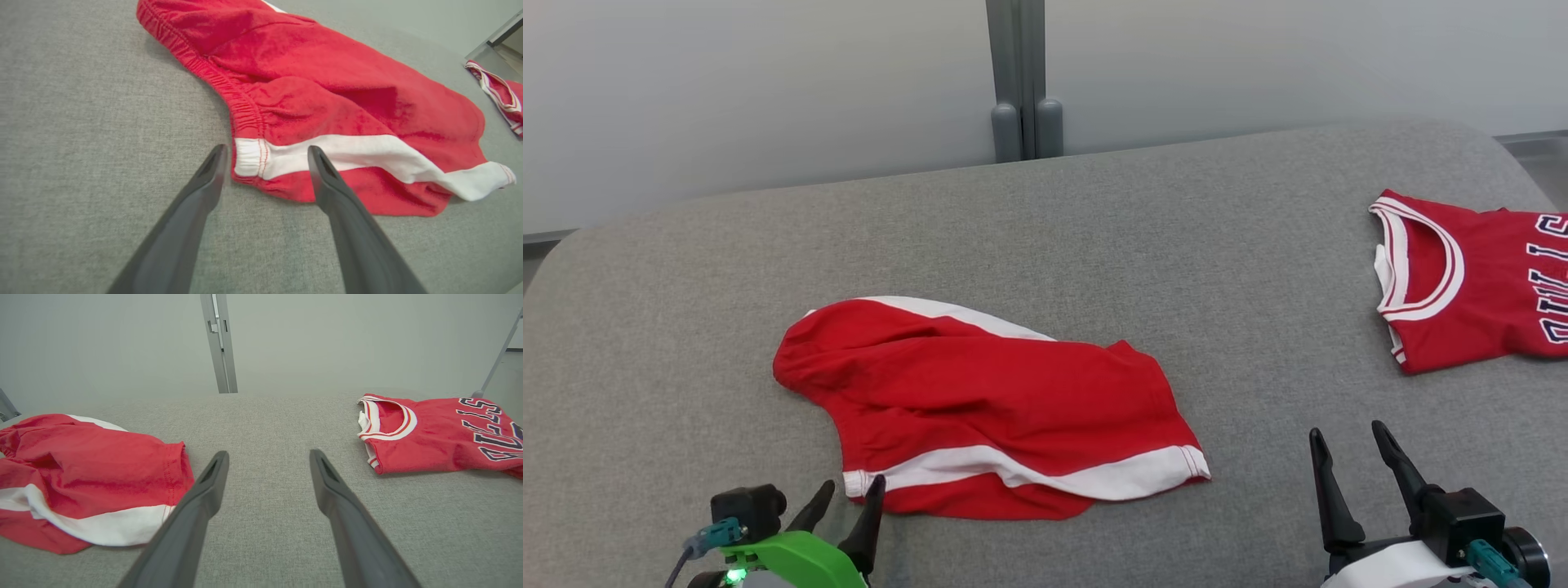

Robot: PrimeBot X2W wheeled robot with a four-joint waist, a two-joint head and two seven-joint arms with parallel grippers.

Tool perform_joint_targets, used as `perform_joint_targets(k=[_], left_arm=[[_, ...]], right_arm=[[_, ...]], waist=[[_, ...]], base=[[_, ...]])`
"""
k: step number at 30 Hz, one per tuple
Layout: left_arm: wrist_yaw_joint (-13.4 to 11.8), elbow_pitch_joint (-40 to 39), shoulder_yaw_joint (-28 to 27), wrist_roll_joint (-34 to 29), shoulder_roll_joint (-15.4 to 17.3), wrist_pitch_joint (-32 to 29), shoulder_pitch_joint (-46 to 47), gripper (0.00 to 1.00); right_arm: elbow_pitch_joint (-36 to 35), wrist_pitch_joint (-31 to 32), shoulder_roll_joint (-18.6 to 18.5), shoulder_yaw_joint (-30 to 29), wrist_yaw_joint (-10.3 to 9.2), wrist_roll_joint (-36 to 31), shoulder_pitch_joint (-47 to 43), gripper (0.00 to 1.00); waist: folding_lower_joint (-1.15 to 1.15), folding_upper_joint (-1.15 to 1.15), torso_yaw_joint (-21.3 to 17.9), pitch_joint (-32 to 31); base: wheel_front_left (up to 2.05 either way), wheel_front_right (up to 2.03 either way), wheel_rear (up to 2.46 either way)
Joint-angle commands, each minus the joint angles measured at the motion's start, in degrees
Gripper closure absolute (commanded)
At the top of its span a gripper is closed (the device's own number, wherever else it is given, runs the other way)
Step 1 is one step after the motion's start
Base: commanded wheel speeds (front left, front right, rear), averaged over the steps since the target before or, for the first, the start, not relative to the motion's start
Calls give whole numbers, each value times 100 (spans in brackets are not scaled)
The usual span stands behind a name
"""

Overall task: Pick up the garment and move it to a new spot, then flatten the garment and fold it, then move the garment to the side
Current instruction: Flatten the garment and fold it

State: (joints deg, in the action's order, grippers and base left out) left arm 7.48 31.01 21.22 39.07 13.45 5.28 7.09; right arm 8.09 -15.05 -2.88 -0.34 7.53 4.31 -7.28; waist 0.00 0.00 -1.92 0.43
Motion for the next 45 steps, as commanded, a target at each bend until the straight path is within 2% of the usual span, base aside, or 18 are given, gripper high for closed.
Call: perform_joint_targets(k=[1, 6, 10, 11, 12, 13, 14, 20, 23, 30, 35, 41, 45], left_arm=[[-5, 77, 60, 161, 67, -34, 128, 0], [-5, 257, 406, 696, 236, -202, 316, 0], [-5, 317, 643, 955, 372, -82, 426, 0], [-5, 328, 704, 992, 403, -49, 442, 10], [-5, 308, 815, 1020, 443, -12, 463, 47], [-5, 270, 917, 1054, 481, 5, 483, 67], [-5, 224, 1016, 1105, 546, 45, 500, 100], [-5, -229, 1191, 1416, 951, 298, 676, 100], [-4, -684, 1151, 1593, 1201, 183, 891, 100], [-16, -1833, 838, 1893, 1840, -585, 1981, 100], [-149, -2171, 652, 1840, 2225, -1197, 2869, 100], [-233, -2201, 590, 1700, 2420, -1661, 3784, 100], [-169, -2012, 631, 1544, 2313, -1589, 4224, 100]], right_arm=[[7, -16, -4, 20, -9, -3, 50, 0], [34, -16, -4, 46, -10, 29, 120, 0], [40, -16, -3, 42, -10, 40, 184, 0], [41, -16, -4, 42, -10, 38, 186, 0], [43, -16, -3, 43, -9, 35, 185, 0], [46, -16, -4, 40, -10, 33, 183, 0], [42, -16, -4, 25, -10, 45, 186, 0], [27, -16, -4, 52, -10, 76, 259, 0], [31, -16, -4, 67, -9, 82, 256, 0], [50, -16, -3, 196, -10, 246, 394, 0], [82, -16, -3, 328, -10, 407, 572, 0], [127, -16, -2, 392, -9, 528, 670, 0], [151, -16, -2, 415, -9, 576, 693, 0]], waist=[[0, 0, -64, 49], [0, 0, -136, 104], [0, 0, -179, 133], [0, 0, -186, 135], [0, 0, -197, 136], [0, 0, -205, 138], [0, 0, -216, 141], [0, 0, -349, 180], [0, 0, -423, 202], [0, 0, -793, 330], [0, 0, -1257, 483], [0, 0, -1735, 641], [0, 0, -1962, 670]], base=[[0, 0, 0], [0, 0, 0], [0, 0, 0], [0, 0, 0], [0, 0, 0], [0, 0, 0], [0, 0, 0], [0, 0, 0], [0, 0, 0], [0, 0, 0], [0, 0, 0], [0, 0, 0], [0, 0, 0]])
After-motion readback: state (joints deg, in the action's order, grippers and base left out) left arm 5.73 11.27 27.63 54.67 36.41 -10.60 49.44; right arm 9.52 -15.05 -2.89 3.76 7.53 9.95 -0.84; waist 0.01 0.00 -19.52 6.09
